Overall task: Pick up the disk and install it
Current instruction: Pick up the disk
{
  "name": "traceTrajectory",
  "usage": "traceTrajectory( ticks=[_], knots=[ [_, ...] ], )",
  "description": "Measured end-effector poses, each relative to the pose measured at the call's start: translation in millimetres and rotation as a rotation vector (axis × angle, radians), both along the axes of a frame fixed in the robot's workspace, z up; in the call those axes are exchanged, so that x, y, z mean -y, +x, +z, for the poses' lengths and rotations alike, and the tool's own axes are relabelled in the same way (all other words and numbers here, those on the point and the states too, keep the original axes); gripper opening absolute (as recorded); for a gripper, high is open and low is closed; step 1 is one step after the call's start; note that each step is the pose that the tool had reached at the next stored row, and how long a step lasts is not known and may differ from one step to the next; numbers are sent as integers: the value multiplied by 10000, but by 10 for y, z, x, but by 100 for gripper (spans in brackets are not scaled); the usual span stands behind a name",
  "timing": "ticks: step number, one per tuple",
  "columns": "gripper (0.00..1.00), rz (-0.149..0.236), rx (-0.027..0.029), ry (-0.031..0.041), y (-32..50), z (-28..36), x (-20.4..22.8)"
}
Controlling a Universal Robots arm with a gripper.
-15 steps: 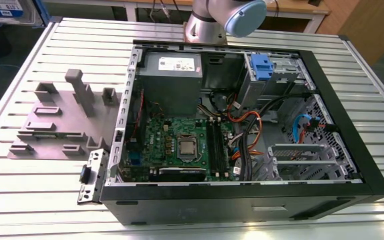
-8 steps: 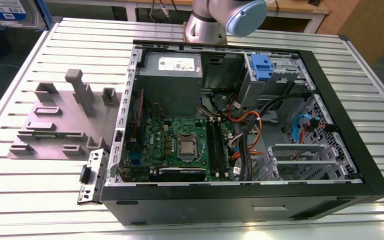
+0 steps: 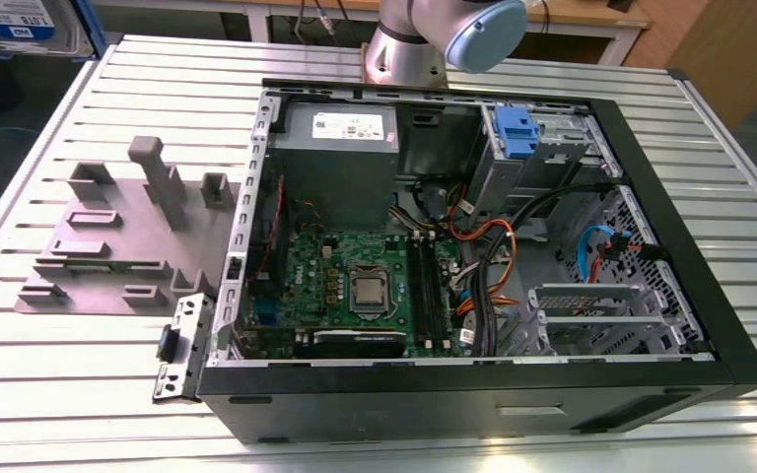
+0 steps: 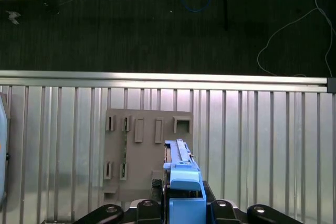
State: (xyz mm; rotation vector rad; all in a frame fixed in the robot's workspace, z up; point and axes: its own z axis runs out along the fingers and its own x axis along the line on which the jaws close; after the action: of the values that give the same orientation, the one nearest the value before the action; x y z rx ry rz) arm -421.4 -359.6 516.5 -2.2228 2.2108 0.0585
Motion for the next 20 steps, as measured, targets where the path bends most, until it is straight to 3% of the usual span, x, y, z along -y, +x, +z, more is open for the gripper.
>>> traceTrajectory(
  ticks=[9, 16, 20],
  knots=[
    [36, 2, -2, -4, 3, 1, 11],
    [36, 0, 0, -8, 6, -1, 235],
    [36, 0, -4, -8, 110, -3, 272]
  ],
)
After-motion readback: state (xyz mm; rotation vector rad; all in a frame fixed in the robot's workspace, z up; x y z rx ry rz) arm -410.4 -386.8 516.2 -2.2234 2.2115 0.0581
